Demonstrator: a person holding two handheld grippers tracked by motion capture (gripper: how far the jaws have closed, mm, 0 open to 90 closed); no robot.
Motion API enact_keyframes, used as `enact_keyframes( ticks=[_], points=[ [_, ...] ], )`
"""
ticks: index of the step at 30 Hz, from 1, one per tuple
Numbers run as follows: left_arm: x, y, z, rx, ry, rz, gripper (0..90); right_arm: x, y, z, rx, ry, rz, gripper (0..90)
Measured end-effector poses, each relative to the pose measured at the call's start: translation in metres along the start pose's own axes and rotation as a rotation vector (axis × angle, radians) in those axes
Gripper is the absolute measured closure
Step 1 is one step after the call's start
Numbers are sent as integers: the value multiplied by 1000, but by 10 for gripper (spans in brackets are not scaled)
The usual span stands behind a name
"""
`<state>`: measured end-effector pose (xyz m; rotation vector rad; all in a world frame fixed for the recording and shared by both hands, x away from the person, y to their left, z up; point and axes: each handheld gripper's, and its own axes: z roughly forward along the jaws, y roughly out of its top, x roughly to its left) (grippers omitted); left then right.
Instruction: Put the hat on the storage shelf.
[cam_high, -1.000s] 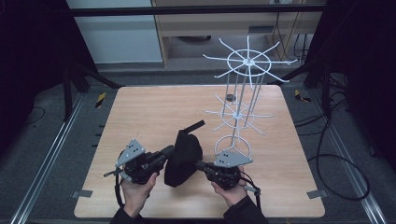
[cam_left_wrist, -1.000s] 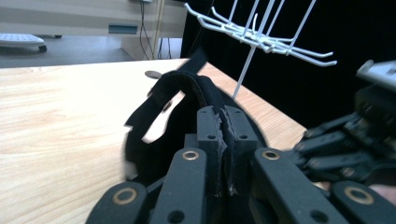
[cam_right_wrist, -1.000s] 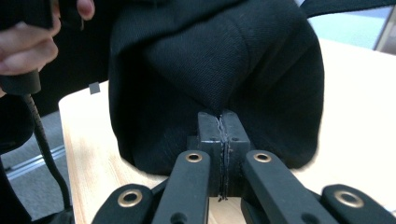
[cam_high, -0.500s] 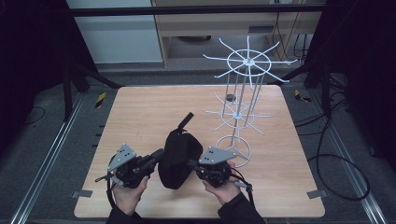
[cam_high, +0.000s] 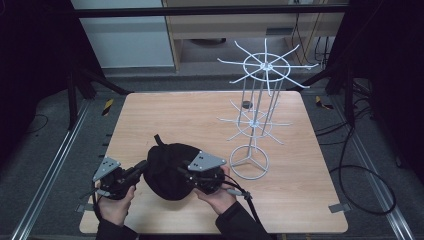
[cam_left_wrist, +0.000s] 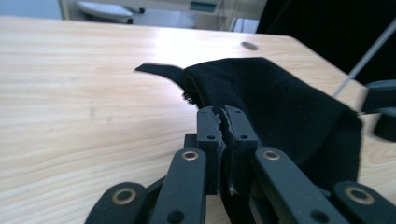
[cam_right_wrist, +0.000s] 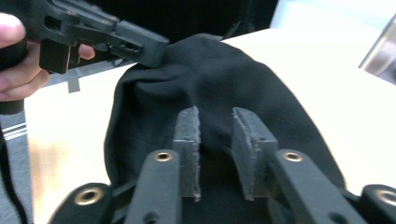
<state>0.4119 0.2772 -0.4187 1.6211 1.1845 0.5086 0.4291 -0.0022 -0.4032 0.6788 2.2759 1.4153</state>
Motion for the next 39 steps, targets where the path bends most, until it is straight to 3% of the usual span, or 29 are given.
enact_keyframes(
  ticks=[4, 8, 9, 11, 15, 18, 20, 25, 31, 35, 39],
  points=[
    [14, -5, -1, 26, 55, -5, 853, -8, -9, -10, 5, -13, 20, 655],
    [22, -11, 1, 61, 128, 20, 858, -20, -29, -28, 11, -38, 50, 607],
    [24, -13, 2, 70, 145, 32, 898, -23, -35, -32, 14, -44, 62, 591],
    [29, -16, 3, 85, 143, 18, 898, -29, -46, -39, 28, -53, 81, 568],
    [29, -19, 6, 116, 171, 40, 898, -39, -65, -52, 46, -71, 111, 560],
    [29, -18, 4, 102, 183, 44, 898, -44, -78, -65, 51, -94, 121, 551],
    [29, -15, 0, 85, 178, 56, 890, -47, -86, -75, 49, -112, 132, 540],
    [21, -3, -2, 53, 132, 122, 767, -54, -104, -99, 54, -160, 152, 511],
    [6, 12, 6, 80, 69, 193, 595, -74, -126, -127, 66, -244, 221, 445],
    [-3, 20, 13, 105, 32, 221, 549, -83, -133, -136, 75, -281, 244, 415],
    [-12, 25, 24, 154, 13, 294, 483, -97, -142, -143, 84, -337, 271, 389]
  ],
)
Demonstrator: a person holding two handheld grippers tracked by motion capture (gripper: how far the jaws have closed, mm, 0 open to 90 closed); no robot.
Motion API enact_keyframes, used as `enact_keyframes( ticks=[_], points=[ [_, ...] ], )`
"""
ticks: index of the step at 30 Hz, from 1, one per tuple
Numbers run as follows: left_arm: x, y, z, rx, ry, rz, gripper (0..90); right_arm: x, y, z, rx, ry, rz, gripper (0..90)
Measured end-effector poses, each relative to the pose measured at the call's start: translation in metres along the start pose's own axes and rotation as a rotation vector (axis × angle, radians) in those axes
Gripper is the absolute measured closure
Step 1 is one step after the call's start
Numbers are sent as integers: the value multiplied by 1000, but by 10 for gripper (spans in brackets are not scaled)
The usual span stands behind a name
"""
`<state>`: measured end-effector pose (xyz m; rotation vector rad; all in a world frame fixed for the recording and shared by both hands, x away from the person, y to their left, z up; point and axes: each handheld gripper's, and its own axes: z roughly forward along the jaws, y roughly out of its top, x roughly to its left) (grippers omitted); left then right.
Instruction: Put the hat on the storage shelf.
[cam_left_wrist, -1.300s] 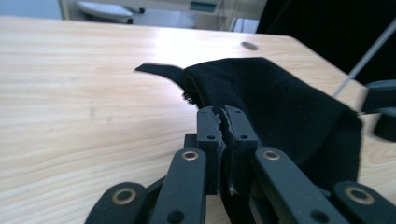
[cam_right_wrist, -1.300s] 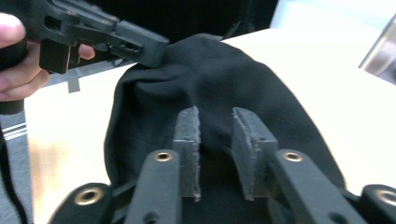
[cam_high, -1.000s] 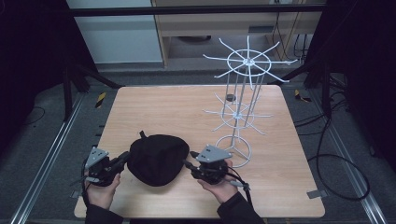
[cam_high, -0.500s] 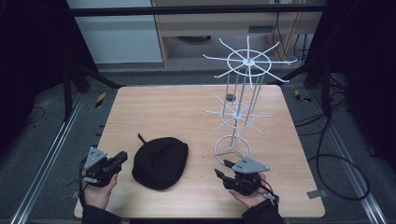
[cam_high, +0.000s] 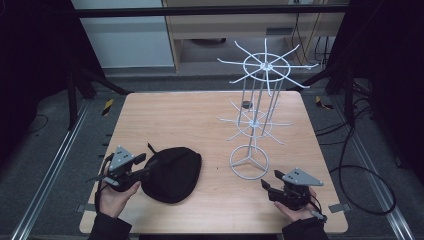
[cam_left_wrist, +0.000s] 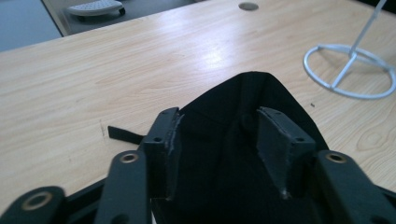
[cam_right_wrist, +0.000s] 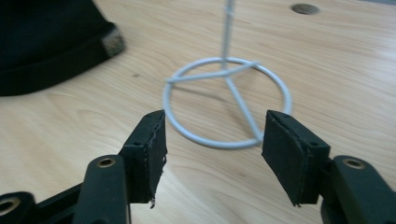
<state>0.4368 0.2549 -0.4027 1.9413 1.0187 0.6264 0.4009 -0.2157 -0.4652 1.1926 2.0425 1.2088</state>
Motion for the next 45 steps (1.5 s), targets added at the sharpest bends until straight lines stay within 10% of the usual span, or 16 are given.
enact_keyframes(
  ticks=[16, 29, 45],
  points=[
    [-14, 14, 52, 228, -64, 94, 407, -24, -8, 5, 65, -55, 23, 376],
    [-7, 6, 65, 321, -87, 37, 742, -27, -11, 9, 90, -53, 19, 382],
    [-14, 17, 28, 141, -90, 22, 815, -31, -15, 10, 105, -54, 28, 395]
  ],
)
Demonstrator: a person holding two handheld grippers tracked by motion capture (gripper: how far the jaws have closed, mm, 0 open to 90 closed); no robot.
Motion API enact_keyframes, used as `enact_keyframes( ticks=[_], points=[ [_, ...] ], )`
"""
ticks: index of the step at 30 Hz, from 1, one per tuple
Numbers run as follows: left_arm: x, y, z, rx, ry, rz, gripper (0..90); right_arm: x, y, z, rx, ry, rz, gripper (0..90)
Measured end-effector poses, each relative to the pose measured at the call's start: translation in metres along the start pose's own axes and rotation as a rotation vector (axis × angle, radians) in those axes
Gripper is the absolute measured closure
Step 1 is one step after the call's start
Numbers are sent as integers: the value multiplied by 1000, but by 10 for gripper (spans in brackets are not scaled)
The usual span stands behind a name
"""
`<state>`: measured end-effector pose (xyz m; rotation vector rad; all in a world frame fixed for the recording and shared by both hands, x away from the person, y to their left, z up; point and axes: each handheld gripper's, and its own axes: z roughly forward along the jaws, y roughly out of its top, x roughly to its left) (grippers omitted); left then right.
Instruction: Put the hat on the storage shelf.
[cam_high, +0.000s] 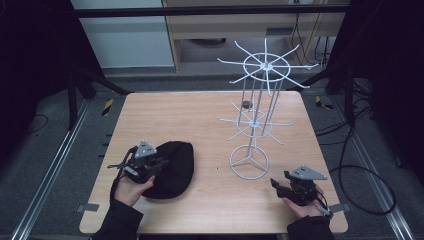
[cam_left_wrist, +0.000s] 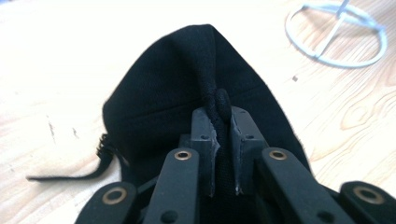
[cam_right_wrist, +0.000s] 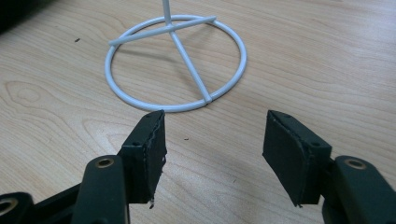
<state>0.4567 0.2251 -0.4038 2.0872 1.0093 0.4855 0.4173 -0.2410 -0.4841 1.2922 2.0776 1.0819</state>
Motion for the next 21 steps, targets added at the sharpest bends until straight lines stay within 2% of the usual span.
enact_keyframes(
  ticks=[3, 9, 17, 21],
  points=[
    [-1, 2, -10, -42, 1, -2, 815, 0, 0, 0, -1, -1, 1, 395],
    [-4, 8, -34, -174, -1, -17, 815, -1, 0, -1, -11, -4, 16, 396],
    [-10, 15, -62, -334, -20, -31, 815, -3, -1, -1, -26, -16, 6, 397],
    [-12, 19, -75, -394, -29, -21, 816, -3, -1, -1, -26, -19, 4, 397]
  ],
)
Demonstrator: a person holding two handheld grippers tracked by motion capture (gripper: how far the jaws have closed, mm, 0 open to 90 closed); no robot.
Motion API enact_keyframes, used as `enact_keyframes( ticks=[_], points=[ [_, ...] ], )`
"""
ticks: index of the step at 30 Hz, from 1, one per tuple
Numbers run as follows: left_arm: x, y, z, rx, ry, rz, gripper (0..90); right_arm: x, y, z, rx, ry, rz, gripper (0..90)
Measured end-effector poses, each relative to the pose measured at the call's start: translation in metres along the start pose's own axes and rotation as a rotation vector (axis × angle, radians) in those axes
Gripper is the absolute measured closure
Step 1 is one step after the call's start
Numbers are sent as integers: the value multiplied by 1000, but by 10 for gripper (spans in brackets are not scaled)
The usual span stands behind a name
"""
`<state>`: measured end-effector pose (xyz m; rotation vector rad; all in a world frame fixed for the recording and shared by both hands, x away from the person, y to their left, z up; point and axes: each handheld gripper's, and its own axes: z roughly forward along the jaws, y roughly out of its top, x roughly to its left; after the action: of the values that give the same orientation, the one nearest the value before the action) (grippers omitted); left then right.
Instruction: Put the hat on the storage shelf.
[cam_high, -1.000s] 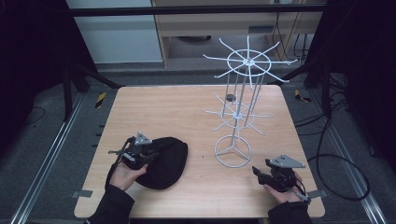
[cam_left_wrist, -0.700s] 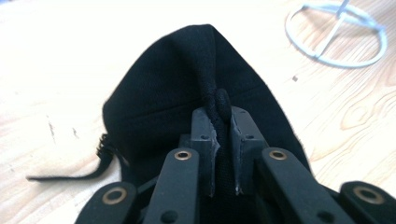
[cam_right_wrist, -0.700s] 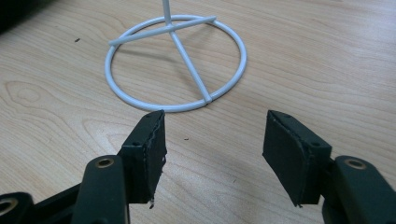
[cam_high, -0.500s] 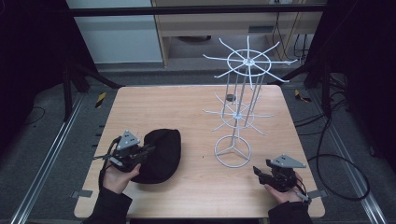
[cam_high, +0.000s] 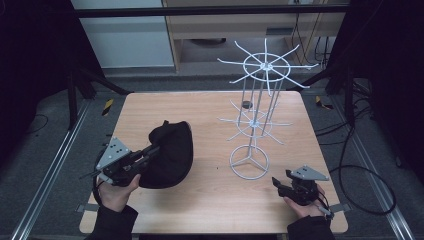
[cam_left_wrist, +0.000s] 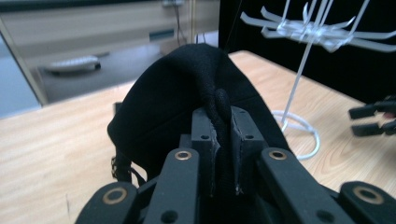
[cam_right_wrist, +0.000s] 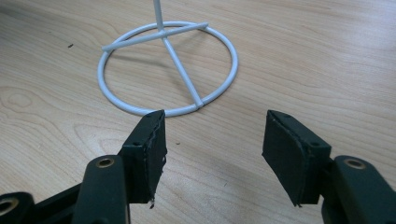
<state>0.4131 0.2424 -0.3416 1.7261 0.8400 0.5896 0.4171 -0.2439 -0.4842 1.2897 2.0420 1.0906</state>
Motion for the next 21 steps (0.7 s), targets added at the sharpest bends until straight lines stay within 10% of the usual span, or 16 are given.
enact_keyframes(
  ticks=[21],
  points=[
    [-25, 51, -26, -258, -78, 97, 816, -1, -1, 0, -16, -16, -2, 394]
  ],
)
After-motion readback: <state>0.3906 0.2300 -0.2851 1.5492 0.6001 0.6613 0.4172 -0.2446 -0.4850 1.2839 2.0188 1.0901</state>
